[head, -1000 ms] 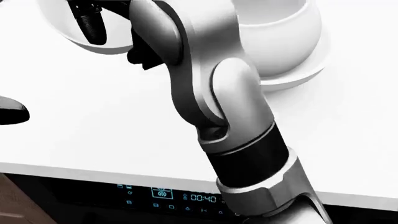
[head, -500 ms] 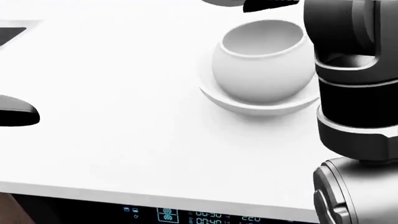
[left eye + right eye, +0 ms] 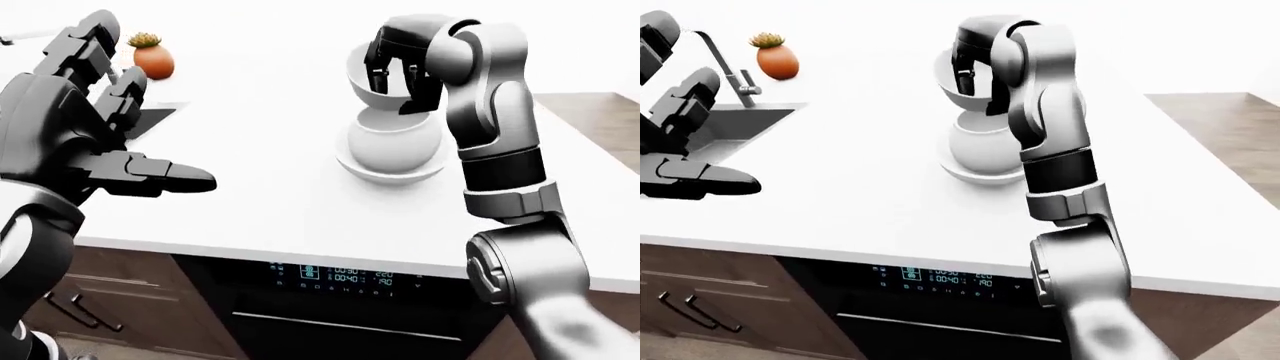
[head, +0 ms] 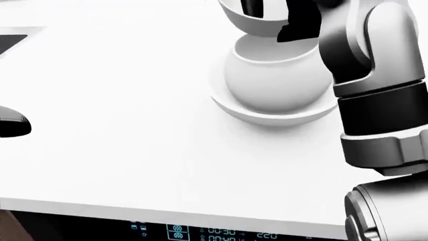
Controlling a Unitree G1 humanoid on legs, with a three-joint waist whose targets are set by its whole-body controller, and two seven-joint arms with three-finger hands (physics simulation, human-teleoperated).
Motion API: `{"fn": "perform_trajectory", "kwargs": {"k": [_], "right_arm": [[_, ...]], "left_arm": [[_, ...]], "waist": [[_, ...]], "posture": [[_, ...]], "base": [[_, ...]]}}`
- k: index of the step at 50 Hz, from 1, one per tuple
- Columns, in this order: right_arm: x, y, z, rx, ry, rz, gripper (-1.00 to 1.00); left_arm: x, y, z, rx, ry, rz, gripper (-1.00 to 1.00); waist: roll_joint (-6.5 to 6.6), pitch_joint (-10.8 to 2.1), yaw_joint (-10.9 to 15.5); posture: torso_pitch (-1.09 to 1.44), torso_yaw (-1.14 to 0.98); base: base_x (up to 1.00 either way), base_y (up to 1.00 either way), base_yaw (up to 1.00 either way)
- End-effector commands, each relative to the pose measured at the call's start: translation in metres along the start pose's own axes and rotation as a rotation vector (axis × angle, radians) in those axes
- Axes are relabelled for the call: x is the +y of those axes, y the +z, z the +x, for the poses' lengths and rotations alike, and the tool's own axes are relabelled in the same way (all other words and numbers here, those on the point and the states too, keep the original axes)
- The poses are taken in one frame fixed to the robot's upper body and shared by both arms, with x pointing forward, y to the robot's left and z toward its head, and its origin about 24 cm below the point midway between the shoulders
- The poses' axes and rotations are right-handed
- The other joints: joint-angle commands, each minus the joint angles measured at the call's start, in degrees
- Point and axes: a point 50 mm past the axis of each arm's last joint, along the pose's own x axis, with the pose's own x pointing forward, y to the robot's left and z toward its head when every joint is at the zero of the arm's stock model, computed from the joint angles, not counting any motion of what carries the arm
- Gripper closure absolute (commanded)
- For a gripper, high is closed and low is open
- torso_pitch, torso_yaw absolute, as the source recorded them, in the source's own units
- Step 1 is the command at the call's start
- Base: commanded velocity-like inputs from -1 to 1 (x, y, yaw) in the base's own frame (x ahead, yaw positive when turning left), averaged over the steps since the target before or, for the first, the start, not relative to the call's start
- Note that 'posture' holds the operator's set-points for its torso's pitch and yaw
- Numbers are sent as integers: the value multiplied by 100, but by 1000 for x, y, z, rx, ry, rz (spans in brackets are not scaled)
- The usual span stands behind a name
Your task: Stack the bowls from largest to smallest.
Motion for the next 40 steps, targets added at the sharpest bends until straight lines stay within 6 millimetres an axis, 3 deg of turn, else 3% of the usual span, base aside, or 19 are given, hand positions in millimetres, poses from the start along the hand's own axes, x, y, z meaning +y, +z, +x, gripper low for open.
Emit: {"fn": "perform_trajectory", "kwargs": {"k": [1, 4, 20, 27, 28, 29, 35, 40], "right_arm": [[-21, 1, -8, 2, -104, -13, 97], [-18, 0, -6, 10, -100, -27, 100], [-3, -11, 0, 61, -67, -19, 62], [2, -15, 3, 70, -80, -18, 59], [3, -15, 3, 69, -78, -19, 56], [5, -16, 3, 70, -74, -20, 40], [8, -17, 5, 69, -81, -20, 34], [11, -19, 1, 68, -68, -24, 15]], "left_arm": [[4, 9, -1, -62, 26, 5, -100], [4, 9, -2, -63, 25, 5, -100], [5, 7, -1, -61, 26, 4, -100], [4, 8, -2, -63, 22, 5, -100], [4, 8, -1, -64, 22, 5, -100], [4, 7, -1, -64, 21, 4, -100], [4, 6, -1, -65, 21, 3, -100], [4, 4, -1, -63, 21, 5, -100]], "waist": [[5, -113, -2], [1, -126, 9], [-18, -156, 49], [-24, -167, 60], [-23, -169, 62], [-23, -169, 62], [-27, -182, 68], [-39, -180, 75]], "posture": [[-25, 0], [-25, 0], [-25, 0], [-25, 0], [-25, 0], [-25, 0], [-25, 0], [-25, 0]], "base": [[0, 0, 0], [0, 0, 0], [0, 0, 0], [0, 0, 0], [0, 0, 0], [0, 0, 0], [0, 0, 0], [0, 0, 0]]}}
